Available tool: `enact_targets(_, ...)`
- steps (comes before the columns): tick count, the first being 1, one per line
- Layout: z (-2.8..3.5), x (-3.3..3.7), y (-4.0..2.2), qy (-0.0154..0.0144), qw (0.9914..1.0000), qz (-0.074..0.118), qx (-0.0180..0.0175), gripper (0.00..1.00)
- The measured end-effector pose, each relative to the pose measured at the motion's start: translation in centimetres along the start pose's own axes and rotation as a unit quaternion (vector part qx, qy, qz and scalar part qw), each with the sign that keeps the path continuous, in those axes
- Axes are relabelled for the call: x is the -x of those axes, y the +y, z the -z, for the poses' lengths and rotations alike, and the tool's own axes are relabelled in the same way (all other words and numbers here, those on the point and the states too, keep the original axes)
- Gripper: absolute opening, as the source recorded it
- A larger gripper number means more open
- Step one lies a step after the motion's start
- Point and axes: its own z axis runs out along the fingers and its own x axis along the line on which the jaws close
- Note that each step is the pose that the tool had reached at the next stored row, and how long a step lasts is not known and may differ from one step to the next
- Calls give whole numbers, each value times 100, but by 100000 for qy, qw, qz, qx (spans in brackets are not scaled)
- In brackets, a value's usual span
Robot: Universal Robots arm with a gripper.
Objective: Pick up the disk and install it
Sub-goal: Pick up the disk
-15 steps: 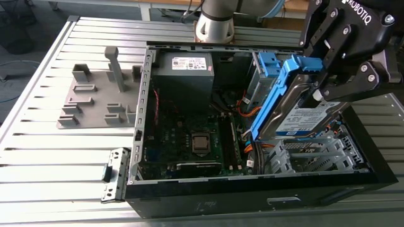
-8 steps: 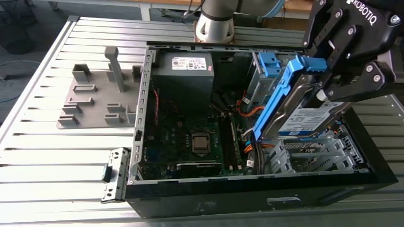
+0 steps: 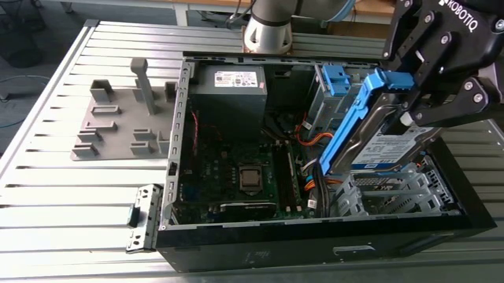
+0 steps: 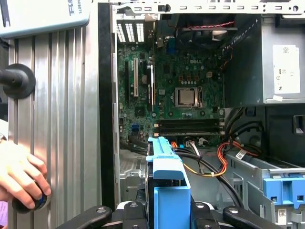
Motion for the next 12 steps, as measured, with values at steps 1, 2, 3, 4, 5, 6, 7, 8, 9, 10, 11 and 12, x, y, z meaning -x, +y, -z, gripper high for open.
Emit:
enact_targets(1, 0, 0, -6, 2, 100000, -1, 1, 36)
enact_targets(2, 0, 0, -12, 2, 100000, 1, -1, 36)
enact_targets(3, 0, 0, -18, -1, 100000, -1, -1, 36)
enact_targets(4, 0, 0, -24, -1, 100000, -2, -2, 36)
enact_targets(5, 0, 0, -30, 0, 100000, -2, 0, 36)
enact_targets(6, 1, 0, -38, 2, 100000, 0, 0, 36)
enact_targets(7, 0, 1, -45, -2, 100000, 1, -1, 36)
enact_targets(8, 0, 1, -54, -1, 100000, 1, 0, 36)
enact_targets(9, 1, 1, -63, 4, 100000, 0, -1, 36)
enact_targets(10, 1, 1, -73, 2, 100000, 1, 0, 36)
enact_targets(11, 1, 1, -83, 2, 100000, 0, -1, 36)
enact_targets(12, 1, 1, -96, 2, 100000, 0, 0, 36)
